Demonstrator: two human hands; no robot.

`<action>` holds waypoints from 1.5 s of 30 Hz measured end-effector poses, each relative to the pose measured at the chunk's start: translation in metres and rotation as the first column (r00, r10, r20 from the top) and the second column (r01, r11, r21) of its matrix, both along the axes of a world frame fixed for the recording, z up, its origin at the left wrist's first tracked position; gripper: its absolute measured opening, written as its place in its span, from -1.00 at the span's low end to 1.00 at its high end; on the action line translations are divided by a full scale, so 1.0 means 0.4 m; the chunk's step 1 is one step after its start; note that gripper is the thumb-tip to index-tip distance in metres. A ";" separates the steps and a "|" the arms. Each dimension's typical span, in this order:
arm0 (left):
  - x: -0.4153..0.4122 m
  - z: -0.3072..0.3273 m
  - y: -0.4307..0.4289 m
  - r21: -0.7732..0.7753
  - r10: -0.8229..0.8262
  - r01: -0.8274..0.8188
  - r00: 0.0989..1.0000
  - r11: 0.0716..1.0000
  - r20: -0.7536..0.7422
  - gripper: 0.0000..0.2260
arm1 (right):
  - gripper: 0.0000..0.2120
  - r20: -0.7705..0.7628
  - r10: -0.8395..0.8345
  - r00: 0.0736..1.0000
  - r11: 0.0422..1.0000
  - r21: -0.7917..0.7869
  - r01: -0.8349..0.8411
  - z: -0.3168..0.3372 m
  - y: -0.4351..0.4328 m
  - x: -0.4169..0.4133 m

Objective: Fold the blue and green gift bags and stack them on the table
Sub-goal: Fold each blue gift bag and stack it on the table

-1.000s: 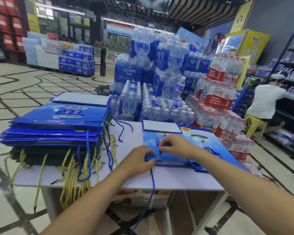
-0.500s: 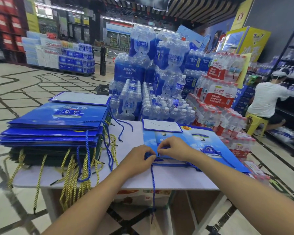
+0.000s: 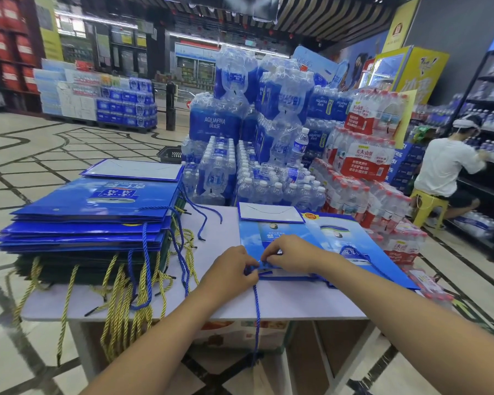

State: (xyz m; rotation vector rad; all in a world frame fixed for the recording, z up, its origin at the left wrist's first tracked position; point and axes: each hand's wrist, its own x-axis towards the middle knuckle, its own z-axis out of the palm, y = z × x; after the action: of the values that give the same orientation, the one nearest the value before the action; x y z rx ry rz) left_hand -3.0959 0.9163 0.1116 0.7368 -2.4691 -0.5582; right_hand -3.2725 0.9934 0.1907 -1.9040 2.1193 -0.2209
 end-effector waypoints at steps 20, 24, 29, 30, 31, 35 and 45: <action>0.011 0.003 0.013 -0.045 0.163 -0.186 0.936 0.982 -0.312 -0.86 | -0.68 -0.290 0.063 0.955 0.984 -0.141 -0.108 0.027 0.007 0.017; 0.010 0.003 0.013 -0.029 0.171 -0.190 0.929 0.981 -0.329 -0.87 | -0.83 -0.071 -0.059 0.996 0.756 -0.654 -0.002 0.008 0.068 0.045; 0.009 0.006 0.012 -0.017 0.179 -0.196 0.925 0.980 -0.334 -0.86 | -0.87 0.483 -0.257 0.837 0.863 -0.275 0.424 -0.051 0.109 0.125; 0.009 0.005 0.010 -0.020 0.181 -0.199 0.925 0.980 -0.335 -0.86 | -0.88 0.612 -0.298 0.733 0.862 -0.157 0.482 -0.067 0.105 0.135; 0.009 0.004 0.010 -0.022 0.181 -0.200 0.924 0.980 -0.338 -0.87 | -0.87 0.721 -0.316 0.616 0.850 -0.073 0.522 -0.082 0.098 0.140; 0.006 0.004 0.012 -0.027 0.168 -0.188 0.926 0.982 -0.338 -0.88 | -0.87 0.927 -0.290 0.239 0.795 0.094 0.599 -0.093 0.061 0.148; 0.009 0.005 0.008 -0.031 0.200 -0.226 0.910 0.974 -0.364 -0.90 | -0.90 0.898 -0.369 0.239 0.776 0.157 0.611 -0.109 0.044 0.144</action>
State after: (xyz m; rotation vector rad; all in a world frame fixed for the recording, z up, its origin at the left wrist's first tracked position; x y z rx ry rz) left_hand -3.0922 0.9197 0.1136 0.7862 -2.0305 -0.4700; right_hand -3.2151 1.0109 0.1470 -0.6529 1.7585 -1.3597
